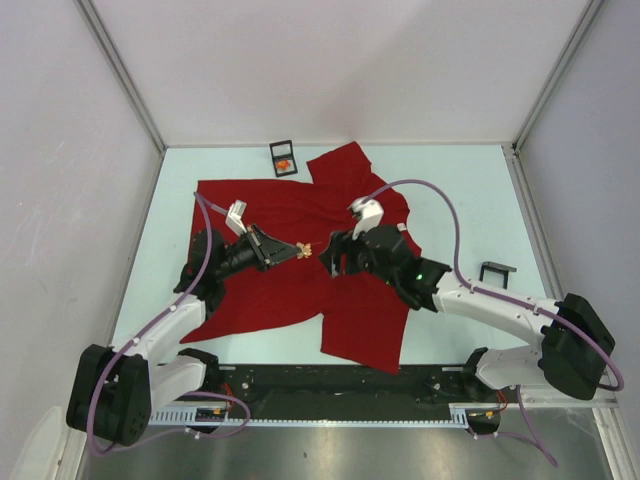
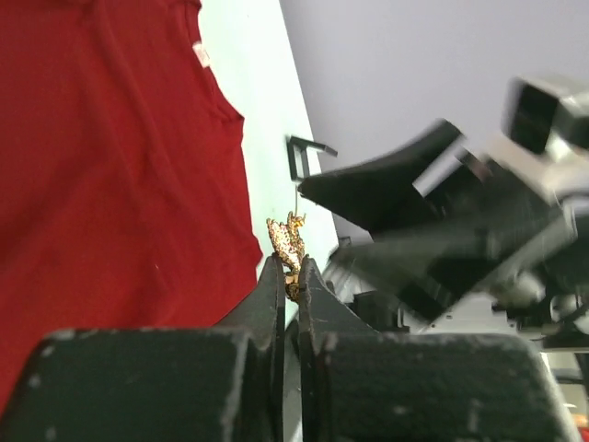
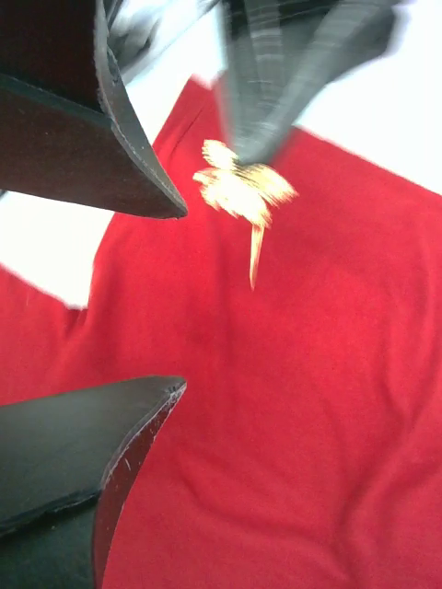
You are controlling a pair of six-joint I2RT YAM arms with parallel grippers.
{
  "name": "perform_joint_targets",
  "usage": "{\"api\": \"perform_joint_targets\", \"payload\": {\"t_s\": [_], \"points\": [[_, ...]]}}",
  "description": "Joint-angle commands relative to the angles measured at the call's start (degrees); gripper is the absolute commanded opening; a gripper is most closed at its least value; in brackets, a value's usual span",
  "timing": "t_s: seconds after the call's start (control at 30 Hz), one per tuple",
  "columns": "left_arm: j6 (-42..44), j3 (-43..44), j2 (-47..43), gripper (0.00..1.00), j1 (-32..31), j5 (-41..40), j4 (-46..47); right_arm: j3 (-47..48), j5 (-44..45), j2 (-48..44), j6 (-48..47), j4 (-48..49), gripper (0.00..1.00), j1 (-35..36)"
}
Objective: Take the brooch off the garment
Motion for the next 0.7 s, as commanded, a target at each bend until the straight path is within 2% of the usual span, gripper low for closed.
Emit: {"api": "perform_joint_targets", "payload": {"t_s": [0.0,0.07,0.17,0.27,0.47,0.6,0.67], "points": [[-0.6,-5.7,-2.1,0.00,-0.3,-3.6,16.4,-2.4,-12.3,-1.3,31.9,6.2,0.72,-4.1],[-1.9,-8.2,-2.7,0.00,-0.4,-4.1,21.1,-2.8,-12.5,-0.8,36.4,9.4,0.72,-4.4],[-2.4,-9.6,-4.3,0.00,-0.5,-5.9,21.7,-3.5,-13.0,1.2,40.3,17.2,0.72,-4.1],[-2.1,-10.0,-6.3,0.00,-0.5,-7.0,20.7,-4.0,-13.3,4.0,42.9,22.3,0.66,-3.6],[-2.4,-10.4,-8.2,0.00,-0.5,-7.6,20.2,-4.6,-11.7,6.0,43.3,24.6,0.56,-3.5],[-2.8,-10.7,-8.3,0.00,-0.8,-7.5,20.5,-5.4,-11.6,6.9,44.1,26.8,0.44,-3.4],[-3.2,-10.9,-8.4,0.01,-0.8,-7.5,20.9,-5.4,-11.8,7.6,44.4,28.1,0.41,-3.4]]}}
